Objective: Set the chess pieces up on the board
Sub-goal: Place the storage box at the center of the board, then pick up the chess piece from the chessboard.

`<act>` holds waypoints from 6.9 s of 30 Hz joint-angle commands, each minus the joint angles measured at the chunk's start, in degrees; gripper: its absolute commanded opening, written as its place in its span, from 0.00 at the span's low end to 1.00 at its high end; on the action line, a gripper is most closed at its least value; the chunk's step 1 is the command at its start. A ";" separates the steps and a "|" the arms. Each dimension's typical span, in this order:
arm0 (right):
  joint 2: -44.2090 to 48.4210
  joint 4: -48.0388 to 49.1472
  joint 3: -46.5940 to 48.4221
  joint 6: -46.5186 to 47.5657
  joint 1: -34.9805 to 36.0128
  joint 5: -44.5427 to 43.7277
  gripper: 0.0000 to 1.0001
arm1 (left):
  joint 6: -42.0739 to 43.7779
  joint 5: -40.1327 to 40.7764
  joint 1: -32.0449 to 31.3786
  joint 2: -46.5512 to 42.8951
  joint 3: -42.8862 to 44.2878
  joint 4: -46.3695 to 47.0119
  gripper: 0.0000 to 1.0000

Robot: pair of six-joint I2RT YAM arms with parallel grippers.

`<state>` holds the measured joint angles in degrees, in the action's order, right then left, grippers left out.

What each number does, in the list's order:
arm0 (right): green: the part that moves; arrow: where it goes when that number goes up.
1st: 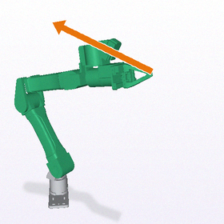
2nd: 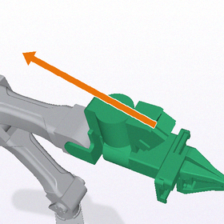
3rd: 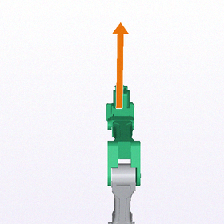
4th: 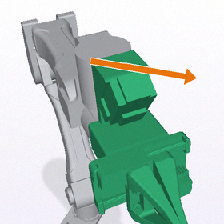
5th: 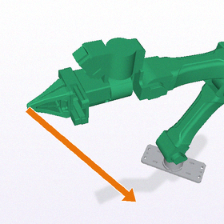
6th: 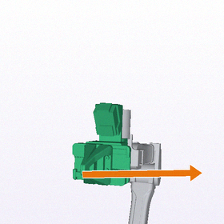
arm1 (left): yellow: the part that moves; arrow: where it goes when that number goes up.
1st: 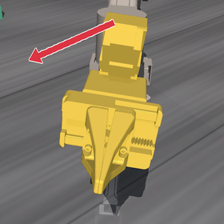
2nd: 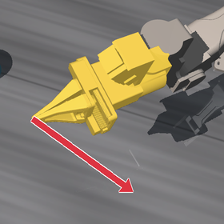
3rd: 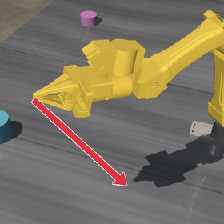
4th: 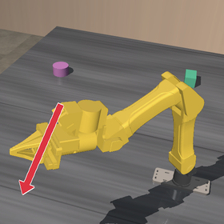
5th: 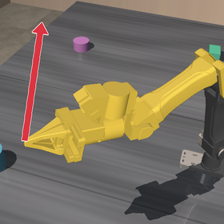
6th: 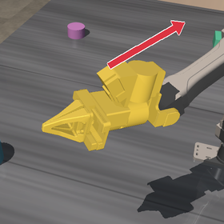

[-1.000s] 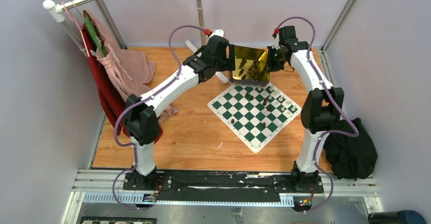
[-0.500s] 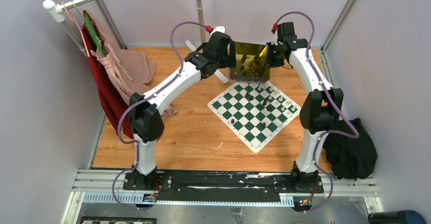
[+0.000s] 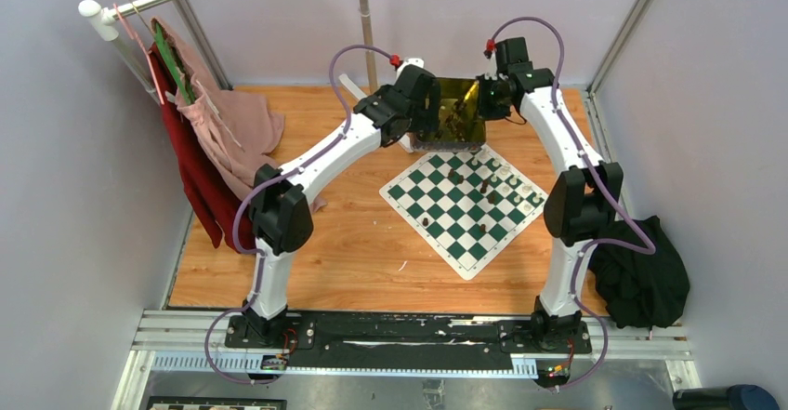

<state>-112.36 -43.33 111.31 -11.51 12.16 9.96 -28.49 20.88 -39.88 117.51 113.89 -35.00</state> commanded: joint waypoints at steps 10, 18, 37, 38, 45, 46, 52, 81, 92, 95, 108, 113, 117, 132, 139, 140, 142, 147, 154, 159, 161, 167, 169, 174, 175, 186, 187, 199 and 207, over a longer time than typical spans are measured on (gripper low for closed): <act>-3.02 -1.26 4.80 0.70 0.98 -1.73 0.00 | 1.26 1.62 -0.97 -2.44 4.58 -0.59 0.82; -4.46 -2.29 6.96 0.78 -0.41 -4.89 0.00 | 2.06 2.96 -1.17 -6.22 3.07 -0.99 0.82; -4.48 0.51 0.23 -2.56 -15.59 -8.55 0.00 | 3.97 6.21 -1.24 -21.32 -13.51 1.97 0.82; -4.72 0.66 0.03 -2.97 -16.12 -9.01 0.00 | 3.97 6.11 -1.23 -21.89 -14.78 2.15 0.82; -6.59 2.53 -1.37 -6.89 -19.49 -9.89 0.00 | 4.29 5.65 -1.23 -26.36 -21.91 4.49 0.82; -7.03 2.55 -1.36 -7.47 -19.92 -11.67 0.00 | 4.42 5.53 -1.21 -26.73 -22.53 4.58 0.82; -8.10 4.19 -3.57 -11.52 -21.78 -14.32 0.00 | 4.39 4.19 -1.25 -29.21 -26.73 6.14 0.82; -12.62 8.66 -7.75 -18.73 -24.71 -20.81 0.00 | 6.51 1.88 -1.25 -29.75 -30.28 8.38 0.81; -12.80 8.73 -9.93 -19.17 -25.17 -21.32 0.03 | 6.20 1.10 -1.25 -30.03 -31.02 8.66 0.82; -12.76 8.70 -10.58 -19.16 -25.27 -21.30 0.06 | 5.91 0.84 -1.25 -30.13 -31.06 8.64 0.82; -12.31 8.98 -11.65 -18.79 -25.91 -18.79 0.36 | 5.55 1.18 -2.02 -30.55 -31.25 7.88 0.82; -10.74 9.02 -11.16 -18.12 -25.92 -18.42 0.40 | 5.81 1.70 -2.31 -31.01 -31.23 7.46 0.83; -8.33 9.08 -10.38 -16.85 -25.49 -17.90 0.41 | 5.81 1.70 -2.46 -31.76 -31.43 7.36 0.83; 4.52 5.42 -10.66 -4.43 -11.39 -21.64 0.44 | 3.68 0.25 -2.66 -35.94 -35.08 5.28 0.85; 4.45 -0.01 -6.77 5.58 1.07 -16.88 0.42 | 2.18 1.02 -2.66 -40.26 -39.24 4.88 0.85; 4.09 -0.75 -6.31 6.04 2.38 -15.95 0.41 | 2.10 0.93 -2.66 -40.83 -39.79 4.86 0.85; 3.24 -1.87 -5.66 6.57 4.61 -13.77 0.38 | 1.87 0.68 -2.66 -41.76 -40.64 4.57 0.84; 0.40 -3.88 -5.12 7.14 8.45 -10.90 0.35 | 1.52 0.37 -2.66 -43.91 -42.14 4.36 0.84; -3.10 -4.41 -6.13 7.09 11.32 -8.41 0.35 | 1.35 0.40 -2.66 -45.51 -43.70 4.19 0.83; -5.04 -3.93 -7.25 6.79 12.32 -7.68 0.35 | 1.26 0.30 -2.66 -45.70 -44.18 4.25 0.83; -5.68 -3.81 -7.69 6.59 12.52 -7.39 0.35 | 1.25 0.16 -2.66 -45.63 -44.31 4.21 0.83; -6.80 -2.62 -9.92 6.41 12.62 -7.17 0.35 | 1.16 0.10 -2.66 -45.55 -44.65 4.07 0.83; -7.16 -2.27 -10.47 6.40 12.62 -7.14 0.35 | 1.07 0.12 -2.66 -45.62 -44.78 4.08 0.83; -8.11 -1.47 -11.13 6.63 12.49 -6.65 0.35 | 0.98 -0.13 -2.66 -45.40 -45.06 4.09 0.83; -8.40 -1.29 -11.17 6.66 12.53 -6.54 0.35 | 0.98 -0.21 -2.66 -45.34 -45.11 4.14 0.83; -11.12 0.07 -10.38 6.28 11.79 -5.66 0.35 | 1.80 -0.92 -2.66 -44.31 -44.90 4.02 0.82; -11.33 0.15 -10.28 6.17 11.63 -5.67 0.35 | 1.94 -0.93 -2.66 -44.18 -44.82 4.02 0.82; -13.19 0.53 -8.84 5.97 10.43 -5.10 0.35 | 3.87 -1.05 -2.67 -42.16 -43.51 4.02 0.82; -14.07 0.29 -7.19 6.27 10.00 -5.77 0.34 | 4.57 -1.28 -2.66 -41.35 -42.85 4.41 0.82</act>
<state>-124.92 -41.95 101.78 -5.32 22.94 4.51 -25.10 20.32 -41.89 75.55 69.65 -30.55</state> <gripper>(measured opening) 0.348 0.827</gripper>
